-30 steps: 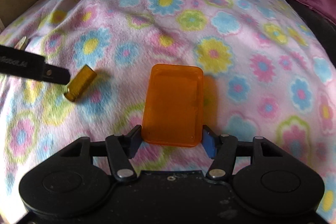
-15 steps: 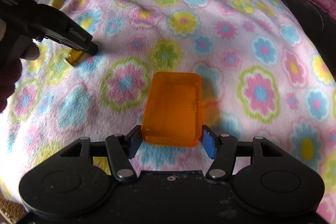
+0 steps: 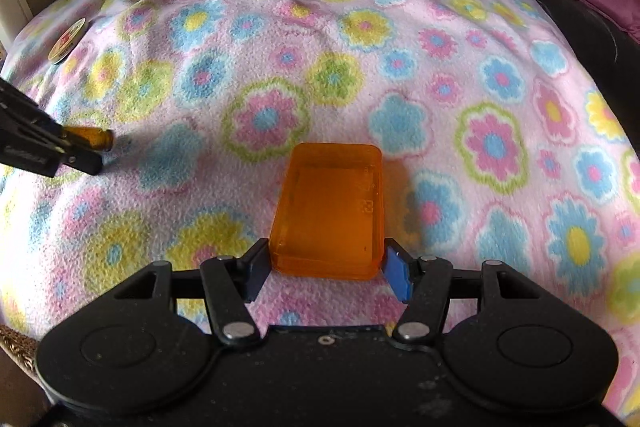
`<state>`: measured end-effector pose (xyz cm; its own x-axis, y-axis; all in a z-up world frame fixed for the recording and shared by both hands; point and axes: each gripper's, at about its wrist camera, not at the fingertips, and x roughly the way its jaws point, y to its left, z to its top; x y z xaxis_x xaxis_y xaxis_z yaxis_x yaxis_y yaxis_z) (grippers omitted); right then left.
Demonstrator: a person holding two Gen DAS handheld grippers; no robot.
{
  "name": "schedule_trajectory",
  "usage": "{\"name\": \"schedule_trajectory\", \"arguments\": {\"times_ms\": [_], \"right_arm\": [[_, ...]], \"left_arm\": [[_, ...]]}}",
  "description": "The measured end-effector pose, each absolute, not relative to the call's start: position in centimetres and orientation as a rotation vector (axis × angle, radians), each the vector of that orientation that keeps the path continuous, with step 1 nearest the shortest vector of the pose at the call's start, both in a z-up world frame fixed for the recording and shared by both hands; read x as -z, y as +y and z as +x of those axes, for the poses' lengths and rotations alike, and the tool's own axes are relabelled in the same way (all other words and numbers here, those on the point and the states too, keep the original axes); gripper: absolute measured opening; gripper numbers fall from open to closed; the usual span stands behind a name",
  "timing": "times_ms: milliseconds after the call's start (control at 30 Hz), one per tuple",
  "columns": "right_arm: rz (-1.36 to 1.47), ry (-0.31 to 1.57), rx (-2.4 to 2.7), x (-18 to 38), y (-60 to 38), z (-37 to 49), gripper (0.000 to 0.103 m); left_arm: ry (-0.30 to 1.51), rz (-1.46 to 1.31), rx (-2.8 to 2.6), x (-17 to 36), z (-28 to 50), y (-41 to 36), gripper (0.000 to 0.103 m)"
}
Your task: Organize rigid objects
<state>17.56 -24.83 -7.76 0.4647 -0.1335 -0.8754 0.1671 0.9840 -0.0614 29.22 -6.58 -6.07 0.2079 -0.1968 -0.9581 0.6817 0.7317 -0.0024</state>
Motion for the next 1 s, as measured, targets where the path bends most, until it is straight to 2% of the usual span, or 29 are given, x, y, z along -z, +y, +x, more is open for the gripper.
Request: {"name": "schedule_trajectory", "arguments": {"times_ms": [33, 100, 167, 600, 833, 967, 1000], "right_arm": [[0.037, 1.075, 0.188, 7.9, -24.9, 17.5, 0.059], [0.041, 1.074, 0.192, 8.0, -25.1, 17.4, 0.059], [0.046, 1.072, 0.194, 8.0, -25.3, 17.3, 0.059], [0.068, 1.065, 0.196, 8.1, -25.9, 17.2, 0.059], [0.064, 1.065, 0.198, 8.1, -25.8, 17.2, 0.059], [0.062, 1.066, 0.199, 8.1, -25.8, 17.2, 0.06], [0.06, 1.066, 0.199, 8.1, -25.7, 17.2, 0.06]], "left_arm": [[1.212, 0.479, 0.636, 6.1, 29.1, -6.5, 0.028], [1.201, 0.47, 0.622, 6.1, 28.9, -6.4, 0.055], [1.183, 0.464, 0.594, 5.9, 28.6, -6.0, 0.068], [1.162, 0.541, 0.487, 5.5, 29.5, -2.9, 0.067], [1.153, 0.398, 0.385, 4.1, 30.6, -1.1, 0.067], [1.127, 0.372, 0.449, 3.4, 29.1, -2.4, 0.091], [1.124, 0.369, 0.464, 3.4, 28.9, -3.0, 0.092]]}}
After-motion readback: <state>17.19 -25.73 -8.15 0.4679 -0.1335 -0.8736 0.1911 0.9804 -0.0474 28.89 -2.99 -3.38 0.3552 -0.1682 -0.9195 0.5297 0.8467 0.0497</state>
